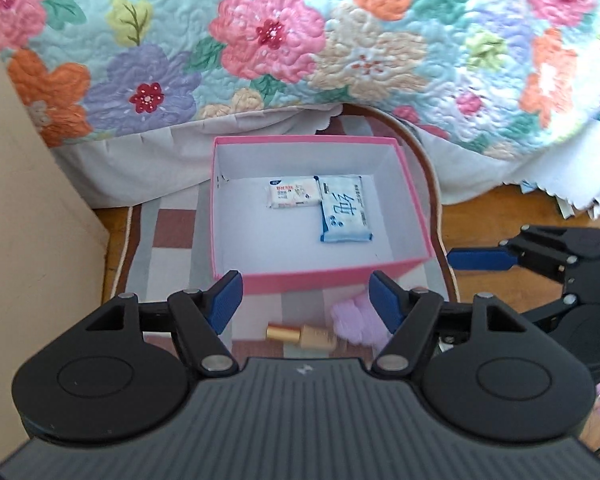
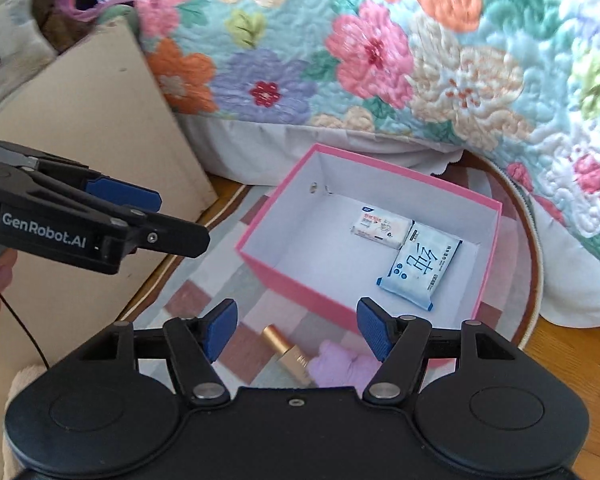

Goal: Organize objects
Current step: 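Open the left tool beside the wipe pack and withdraw from the box, then move the left tool down to the clear floss-pick box and close it, then lift the floss-pick box with the left tool and carry it over the pink box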

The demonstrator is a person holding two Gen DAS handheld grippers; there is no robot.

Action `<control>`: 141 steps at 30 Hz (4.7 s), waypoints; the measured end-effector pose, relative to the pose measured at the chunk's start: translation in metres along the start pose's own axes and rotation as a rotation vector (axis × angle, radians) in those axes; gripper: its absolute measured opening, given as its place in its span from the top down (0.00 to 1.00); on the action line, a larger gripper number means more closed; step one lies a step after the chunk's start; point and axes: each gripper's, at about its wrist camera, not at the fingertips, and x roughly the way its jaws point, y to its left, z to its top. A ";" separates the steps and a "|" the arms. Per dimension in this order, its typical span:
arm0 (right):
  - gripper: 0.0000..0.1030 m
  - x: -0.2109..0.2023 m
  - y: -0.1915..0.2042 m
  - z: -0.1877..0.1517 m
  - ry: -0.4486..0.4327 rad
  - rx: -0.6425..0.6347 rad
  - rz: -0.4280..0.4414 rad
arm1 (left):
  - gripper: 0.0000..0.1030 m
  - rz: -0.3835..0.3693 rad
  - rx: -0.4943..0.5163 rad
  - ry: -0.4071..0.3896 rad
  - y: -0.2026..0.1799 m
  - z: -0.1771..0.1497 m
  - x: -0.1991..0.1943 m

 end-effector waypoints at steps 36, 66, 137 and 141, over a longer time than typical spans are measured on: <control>0.28 -0.011 0.033 -0.213 0.013 0.142 0.130 | 0.23 -0.031 0.151 0.136 -0.051 -0.162 0.046; 0.25 0.109 -0.003 -0.240 0.056 0.521 0.067 | 0.53 -0.262 0.255 0.143 -0.048 -0.166 0.206; 0.11 0.050 0.085 -0.164 0.061 -0.059 -0.145 | 0.61 -0.184 -0.105 0.011 -0.026 -0.187 0.052; 0.11 0.033 0.089 -0.147 0.039 -0.073 -0.158 | 0.62 -0.195 -0.101 -0.031 -0.025 -0.173 0.031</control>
